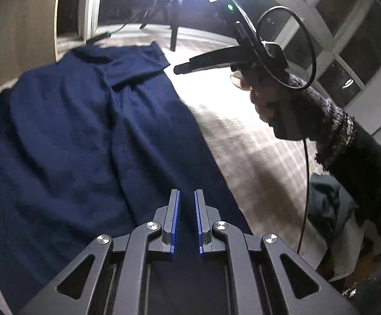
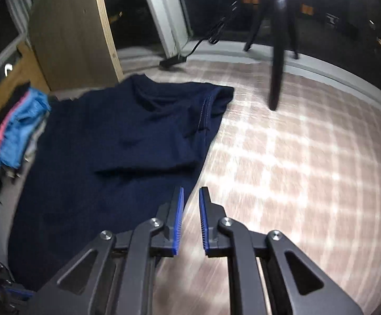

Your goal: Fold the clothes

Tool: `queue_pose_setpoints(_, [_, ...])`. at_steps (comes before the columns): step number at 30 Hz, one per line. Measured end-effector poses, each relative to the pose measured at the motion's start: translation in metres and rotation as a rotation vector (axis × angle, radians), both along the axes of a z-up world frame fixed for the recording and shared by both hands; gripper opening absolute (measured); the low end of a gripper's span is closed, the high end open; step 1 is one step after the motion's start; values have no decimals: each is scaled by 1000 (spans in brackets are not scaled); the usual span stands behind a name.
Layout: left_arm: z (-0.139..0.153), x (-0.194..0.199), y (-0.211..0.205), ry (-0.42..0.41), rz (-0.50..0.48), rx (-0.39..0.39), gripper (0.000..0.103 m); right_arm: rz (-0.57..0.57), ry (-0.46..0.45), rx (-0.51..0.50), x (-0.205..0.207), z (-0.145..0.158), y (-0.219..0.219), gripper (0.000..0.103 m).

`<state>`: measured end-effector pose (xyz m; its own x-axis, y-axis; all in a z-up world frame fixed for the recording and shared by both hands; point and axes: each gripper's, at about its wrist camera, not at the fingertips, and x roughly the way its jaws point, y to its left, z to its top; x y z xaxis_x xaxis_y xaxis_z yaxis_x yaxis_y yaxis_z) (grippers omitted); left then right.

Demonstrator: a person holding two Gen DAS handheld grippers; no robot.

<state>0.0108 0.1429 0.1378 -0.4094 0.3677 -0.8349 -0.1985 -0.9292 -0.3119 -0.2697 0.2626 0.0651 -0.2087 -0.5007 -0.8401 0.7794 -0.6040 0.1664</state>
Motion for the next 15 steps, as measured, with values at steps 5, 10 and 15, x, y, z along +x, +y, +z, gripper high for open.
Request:
queue_pose_setpoints(5, [-28,-12,10,-65,-25,-6,9,68,13,-46,-20,1,-28,12])
queue_pose_setpoints(10, [-43,-19,13,-103,-28,-17,13,139,-8,-191,-34,26,-68,12])
queue_pose_setpoints(15, [-26,-40,7,-35,-39,-21,13,91,16,-224,-39,24,-27,12])
